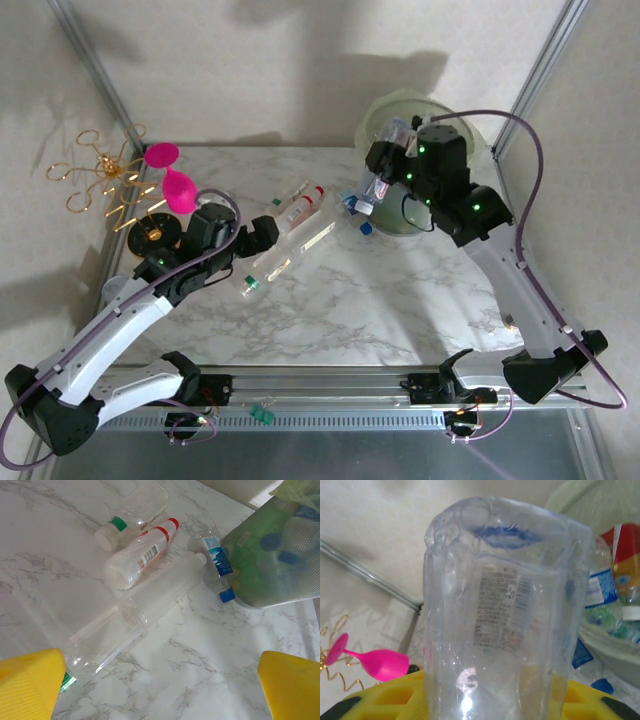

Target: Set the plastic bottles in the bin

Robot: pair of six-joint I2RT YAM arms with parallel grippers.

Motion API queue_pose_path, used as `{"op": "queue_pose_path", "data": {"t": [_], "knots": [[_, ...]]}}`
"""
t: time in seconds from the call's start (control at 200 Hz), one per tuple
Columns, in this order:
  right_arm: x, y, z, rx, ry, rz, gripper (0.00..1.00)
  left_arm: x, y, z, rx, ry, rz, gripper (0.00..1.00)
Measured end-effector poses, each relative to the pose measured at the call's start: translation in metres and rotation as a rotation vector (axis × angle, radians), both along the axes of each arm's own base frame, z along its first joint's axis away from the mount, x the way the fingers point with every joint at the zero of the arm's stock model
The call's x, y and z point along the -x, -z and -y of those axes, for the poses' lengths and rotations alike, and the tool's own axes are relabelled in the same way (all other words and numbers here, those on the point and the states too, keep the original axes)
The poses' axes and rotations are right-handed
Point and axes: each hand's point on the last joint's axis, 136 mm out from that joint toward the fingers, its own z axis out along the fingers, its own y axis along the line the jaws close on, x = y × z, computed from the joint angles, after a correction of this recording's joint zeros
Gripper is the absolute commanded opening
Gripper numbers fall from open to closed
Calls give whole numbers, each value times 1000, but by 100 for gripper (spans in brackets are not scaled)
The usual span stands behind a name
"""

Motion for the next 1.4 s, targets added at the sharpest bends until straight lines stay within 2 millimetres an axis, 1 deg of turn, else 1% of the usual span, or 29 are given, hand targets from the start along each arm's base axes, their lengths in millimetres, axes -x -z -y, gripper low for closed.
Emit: {"op": "queue_pose_path", "data": {"t": [0.115,0.26,0.396,0.481,0.631,0.731,0.801,0.866,0.986,1.112,1.207,1.277,1.397], "knots": [[-5,-26,13,-17,21,45,32,-4,2,5,6,9,-3,97],[-15,-45,33,-38,56,79,32,-10,8,15,12,30,-15,97],[-27,-54,53,-44,105,92,32,-14,8,21,14,39,-14,97],[-33,-59,69,-49,142,102,32,-19,8,25,13,44,-14,97],[-42,-70,109,-41,236,129,32,-27,11,33,12,61,-21,97],[-49,-70,130,-17,287,135,33,-29,12,38,18,77,-25,98],[-57,-61,140,1,308,115,33,-30,14,41,23,87,-30,98],[-67,-49,148,14,318,84,34,-31,15,44,27,93,-32,98],[-95,-17,156,70,326,18,35,-33,18,48,33,107,-41,98],[-128,19,154,124,308,-65,35,-34,19,51,38,118,-42,98],[-152,40,152,146,300,-104,35,-35,19,52,37,123,-40,99],[-164,54,151,162,293,-131,34,-35,19,52,32,127,-36,99],[-176,78,149,183,282,-180,34,-35,18,52,23,135,-28,99]]}}
